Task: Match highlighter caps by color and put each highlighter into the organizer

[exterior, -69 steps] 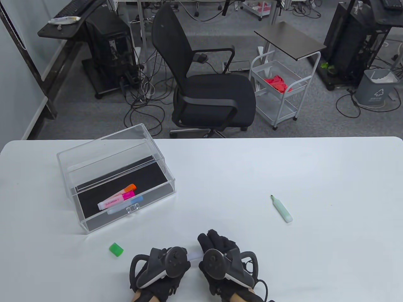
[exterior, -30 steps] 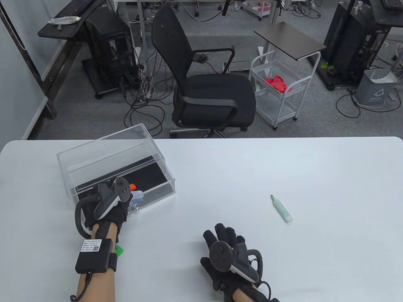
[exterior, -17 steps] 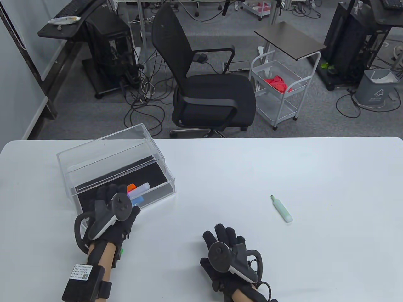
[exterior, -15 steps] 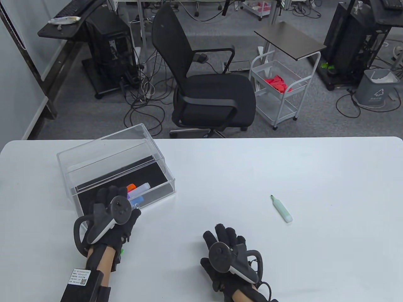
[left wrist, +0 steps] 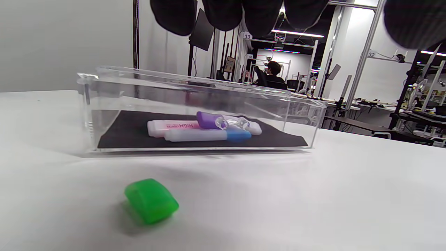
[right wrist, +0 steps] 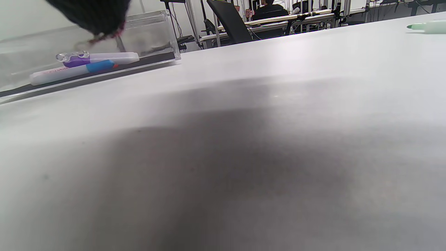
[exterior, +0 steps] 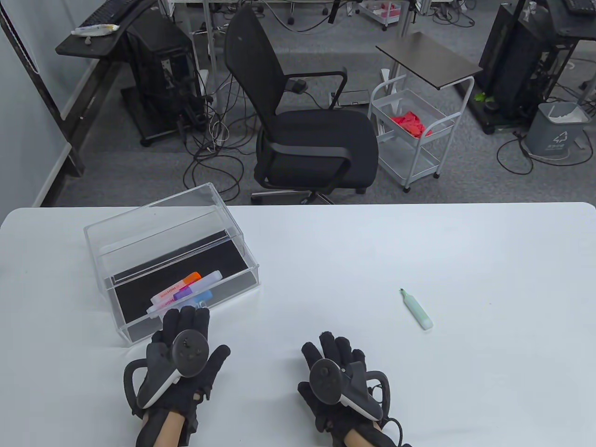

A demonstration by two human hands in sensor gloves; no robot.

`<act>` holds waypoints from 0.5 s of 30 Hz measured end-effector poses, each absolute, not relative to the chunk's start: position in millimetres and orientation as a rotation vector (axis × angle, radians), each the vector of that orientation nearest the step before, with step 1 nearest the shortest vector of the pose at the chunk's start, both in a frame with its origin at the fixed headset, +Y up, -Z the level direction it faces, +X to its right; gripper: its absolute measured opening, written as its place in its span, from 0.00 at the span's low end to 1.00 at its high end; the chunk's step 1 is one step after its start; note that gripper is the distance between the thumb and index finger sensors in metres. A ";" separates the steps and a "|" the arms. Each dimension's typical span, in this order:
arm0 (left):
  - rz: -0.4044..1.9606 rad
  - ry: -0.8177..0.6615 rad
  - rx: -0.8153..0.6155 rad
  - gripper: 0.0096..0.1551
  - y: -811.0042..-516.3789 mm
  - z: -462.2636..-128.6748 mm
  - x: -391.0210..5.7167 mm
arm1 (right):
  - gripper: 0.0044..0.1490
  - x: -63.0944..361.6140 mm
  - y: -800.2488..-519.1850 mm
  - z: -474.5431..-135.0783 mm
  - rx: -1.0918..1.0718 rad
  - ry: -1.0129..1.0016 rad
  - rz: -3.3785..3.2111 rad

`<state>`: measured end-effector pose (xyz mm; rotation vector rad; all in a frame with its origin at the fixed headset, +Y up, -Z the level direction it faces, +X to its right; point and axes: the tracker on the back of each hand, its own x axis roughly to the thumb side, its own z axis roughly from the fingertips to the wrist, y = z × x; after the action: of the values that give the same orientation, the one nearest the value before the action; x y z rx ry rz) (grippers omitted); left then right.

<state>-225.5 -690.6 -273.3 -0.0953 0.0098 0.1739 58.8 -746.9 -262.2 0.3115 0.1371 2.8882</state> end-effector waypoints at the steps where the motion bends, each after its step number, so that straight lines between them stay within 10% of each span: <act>1: 0.178 -0.003 -0.111 0.52 -693.4 -270.9 -221.6 | 0.49 59.1 -747.4 -262.1 0.310 0.139 2.891; 15: 0.207 -0.009 -0.127 0.52 -729.2 -257.5 -220.7 | 0.49 58.5 -753.8 -262.4 0.301 0.175 2.924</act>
<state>-220.7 -729.2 -257.5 -0.1268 -0.0086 0.2068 58.5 -753.8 -262.4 0.3011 0.1751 2.9242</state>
